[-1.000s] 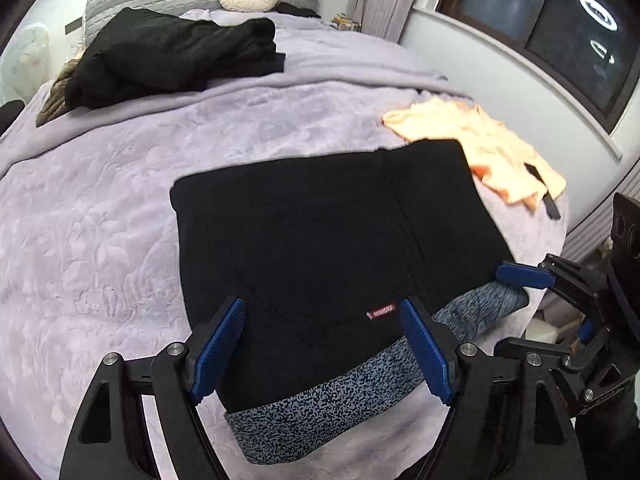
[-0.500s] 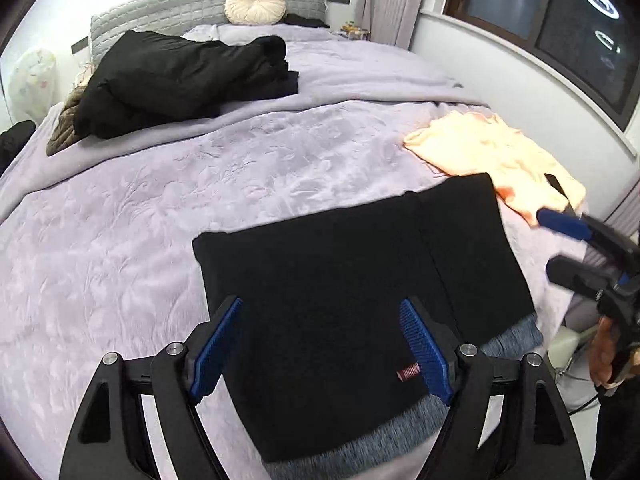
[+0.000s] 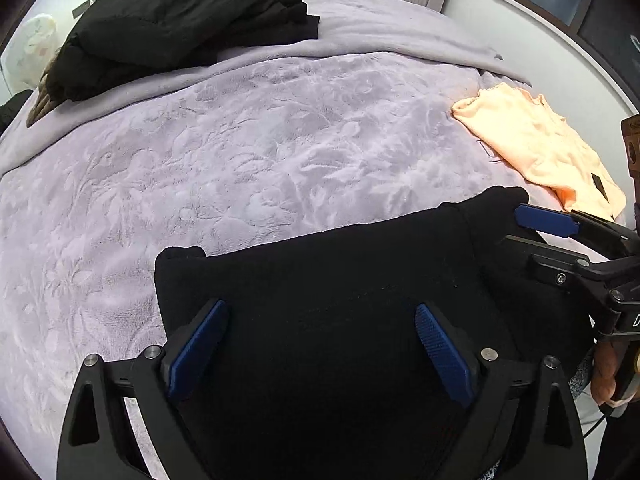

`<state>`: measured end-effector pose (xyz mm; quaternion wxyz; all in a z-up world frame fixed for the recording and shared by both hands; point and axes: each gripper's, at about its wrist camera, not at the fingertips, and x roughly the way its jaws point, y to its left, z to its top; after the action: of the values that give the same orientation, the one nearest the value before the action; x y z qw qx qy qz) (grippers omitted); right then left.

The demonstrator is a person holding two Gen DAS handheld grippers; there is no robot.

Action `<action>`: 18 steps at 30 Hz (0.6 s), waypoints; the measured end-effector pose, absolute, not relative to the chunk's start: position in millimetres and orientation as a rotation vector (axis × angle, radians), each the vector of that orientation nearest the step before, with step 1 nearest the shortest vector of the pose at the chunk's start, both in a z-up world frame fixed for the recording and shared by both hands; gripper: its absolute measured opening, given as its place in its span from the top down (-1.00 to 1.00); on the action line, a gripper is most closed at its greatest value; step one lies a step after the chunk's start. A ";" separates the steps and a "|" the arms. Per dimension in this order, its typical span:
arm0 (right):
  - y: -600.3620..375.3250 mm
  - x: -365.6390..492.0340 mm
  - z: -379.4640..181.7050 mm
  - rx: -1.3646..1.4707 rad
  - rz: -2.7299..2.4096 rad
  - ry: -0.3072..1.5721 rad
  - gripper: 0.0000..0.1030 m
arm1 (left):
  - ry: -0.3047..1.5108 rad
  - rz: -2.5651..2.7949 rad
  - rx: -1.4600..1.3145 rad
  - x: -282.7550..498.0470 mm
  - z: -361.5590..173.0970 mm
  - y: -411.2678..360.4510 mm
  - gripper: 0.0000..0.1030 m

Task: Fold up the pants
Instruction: 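Lay down the folded bundle and smooth it with both grippers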

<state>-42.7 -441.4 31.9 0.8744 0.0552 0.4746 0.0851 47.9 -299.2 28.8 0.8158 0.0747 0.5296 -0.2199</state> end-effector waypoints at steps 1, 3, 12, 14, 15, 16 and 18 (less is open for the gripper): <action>-440.2 -44.6 32.2 0.100 0.177 0.994 -0.64 | 1.127 -0.470 0.168 47.1 29.6 -300.6 -0.85; -435.5 -44.1 30.4 0.059 0.166 1.000 -0.64 | 1.122 -0.472 0.166 46.6 32.7 -300.3 -0.85; -398.4 -129.4 61.7 -0.100 0.109 0.887 -0.67 | 1.012 -0.473 0.157 -20.8 71.9 -277.8 -0.87; -389.7 -147.7 51.4 -0.130 0.116 0.903 -0.67 | 1.028 -0.464 0.177 -33.3 59.8 -278.3 -0.87; -387.8 -151.8 44.0 -0.127 0.134 0.921 -0.67 | 1.040 -0.450 0.194 -35.8 51.8 -279.3 -0.87; -386.5 -153.4 34.4 -0.129 0.141 0.939 -0.68 | 1.036 -0.431 0.217 -38.1 42.5 -281.7 -0.88; -383.2 -154.1 20.9 -0.170 0.124 0.937 -0.71 | 1.020 -0.418 0.226 -40.7 34.2 -284.9 -0.97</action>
<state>-154.1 -383.2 20.9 0.8870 -0.0819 0.4506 0.0596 -40.7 -284.9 34.2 0.8458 0.1070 0.4837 -0.1980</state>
